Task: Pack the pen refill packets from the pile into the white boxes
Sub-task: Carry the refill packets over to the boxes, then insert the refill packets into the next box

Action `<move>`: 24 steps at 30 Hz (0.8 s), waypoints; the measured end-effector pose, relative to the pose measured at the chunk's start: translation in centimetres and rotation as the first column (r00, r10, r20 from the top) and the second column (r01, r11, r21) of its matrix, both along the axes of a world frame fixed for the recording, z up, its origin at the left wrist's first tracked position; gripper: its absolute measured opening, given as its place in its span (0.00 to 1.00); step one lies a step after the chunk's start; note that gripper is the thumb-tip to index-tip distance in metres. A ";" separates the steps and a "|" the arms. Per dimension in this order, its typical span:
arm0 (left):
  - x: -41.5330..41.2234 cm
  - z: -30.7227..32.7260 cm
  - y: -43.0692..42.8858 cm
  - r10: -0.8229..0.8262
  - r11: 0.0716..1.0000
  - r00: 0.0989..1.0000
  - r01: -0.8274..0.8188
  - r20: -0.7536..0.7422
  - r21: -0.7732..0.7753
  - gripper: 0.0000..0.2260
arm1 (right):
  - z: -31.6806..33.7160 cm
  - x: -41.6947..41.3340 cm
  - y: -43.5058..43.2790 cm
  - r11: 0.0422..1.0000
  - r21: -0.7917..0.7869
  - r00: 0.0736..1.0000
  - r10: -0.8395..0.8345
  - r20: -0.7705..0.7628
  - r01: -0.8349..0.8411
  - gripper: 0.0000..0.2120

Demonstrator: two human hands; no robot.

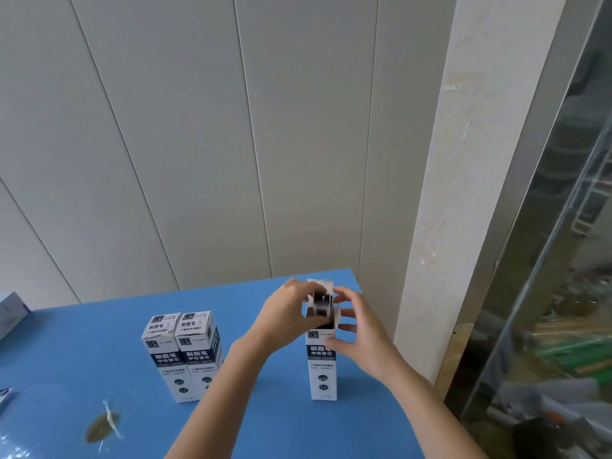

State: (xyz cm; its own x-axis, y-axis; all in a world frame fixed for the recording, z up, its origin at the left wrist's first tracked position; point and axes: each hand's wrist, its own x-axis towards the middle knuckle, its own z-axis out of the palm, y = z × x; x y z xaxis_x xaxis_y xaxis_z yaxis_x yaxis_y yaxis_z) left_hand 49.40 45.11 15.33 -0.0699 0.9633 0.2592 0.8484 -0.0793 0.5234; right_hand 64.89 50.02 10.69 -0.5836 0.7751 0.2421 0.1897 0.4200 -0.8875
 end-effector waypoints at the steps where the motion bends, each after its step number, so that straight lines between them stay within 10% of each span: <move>1: 0.0 -0.1 -0.3 0.024 0.999 1.000 -0.024 -0.015 0.036 0.15 | 0.0 0.1 0.0 1.000 -0.008 1.000 -0.001 -0.013 0.001 0.33; 11: -0.1 -2.8 -5.5 0.323 0.921 0.946 -0.317 0.011 0.224 0.08 | -3.0 1.0 -0.6 0.982 -0.188 0.999 0.032 0.005 -0.031 0.36; 24: -1.0 -11.1 -16.4 0.527 0.841 0.848 -0.530 -0.062 -0.104 0.08 | -9.5 1.5 -6.4 0.887 -0.360 0.946 -0.206 0.251 0.288 0.15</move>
State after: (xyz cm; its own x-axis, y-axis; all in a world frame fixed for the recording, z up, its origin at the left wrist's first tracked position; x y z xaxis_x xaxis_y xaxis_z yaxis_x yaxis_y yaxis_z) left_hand 48.36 28.75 4.27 -0.5707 0.8051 0.1617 0.7601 0.4434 0.4750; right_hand 66.36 43.58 1.18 -0.3645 0.9078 -0.2075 0.4323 -0.0324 -0.9011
